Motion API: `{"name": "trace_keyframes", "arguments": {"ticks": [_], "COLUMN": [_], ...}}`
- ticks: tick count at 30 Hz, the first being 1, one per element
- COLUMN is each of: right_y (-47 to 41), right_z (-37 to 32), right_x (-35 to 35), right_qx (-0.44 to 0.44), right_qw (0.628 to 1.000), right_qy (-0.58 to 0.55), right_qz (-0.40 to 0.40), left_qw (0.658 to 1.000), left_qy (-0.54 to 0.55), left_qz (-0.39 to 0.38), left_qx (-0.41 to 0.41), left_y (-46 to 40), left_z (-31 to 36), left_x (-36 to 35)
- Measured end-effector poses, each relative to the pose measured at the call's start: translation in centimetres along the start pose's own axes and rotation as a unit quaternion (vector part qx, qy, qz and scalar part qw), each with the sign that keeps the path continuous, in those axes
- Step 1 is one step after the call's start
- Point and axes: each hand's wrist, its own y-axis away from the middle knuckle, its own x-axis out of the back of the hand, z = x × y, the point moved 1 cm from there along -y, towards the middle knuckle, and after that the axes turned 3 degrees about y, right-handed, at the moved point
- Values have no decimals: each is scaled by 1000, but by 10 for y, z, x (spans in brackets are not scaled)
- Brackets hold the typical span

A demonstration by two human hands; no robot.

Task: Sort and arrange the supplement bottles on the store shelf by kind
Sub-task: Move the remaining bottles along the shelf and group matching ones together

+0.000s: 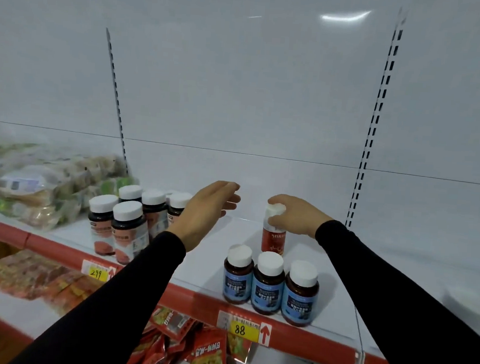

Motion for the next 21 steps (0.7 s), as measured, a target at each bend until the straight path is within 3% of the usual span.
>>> {"name": "trace_keyframes", "arguments": {"ticks": [7, 12, 21], "right_y": [9, 26, 65], "right_z": [-21, -60, -87], "right_x": [21, 37, 41], "right_qx": [15, 48, 34], "right_qw": [984, 961, 949], "right_qy": [-125, -210, -197], "right_qz": [125, 174, 245], "left_qw": [995, 991, 978], "left_qy": [-81, -34, 4], "left_qz": [-45, -112, -166], "left_qx": [-41, -59, -124], "left_y": [-24, -34, -28], "left_z": [-22, -13, 6], "left_x": [2, 4, -7]}}
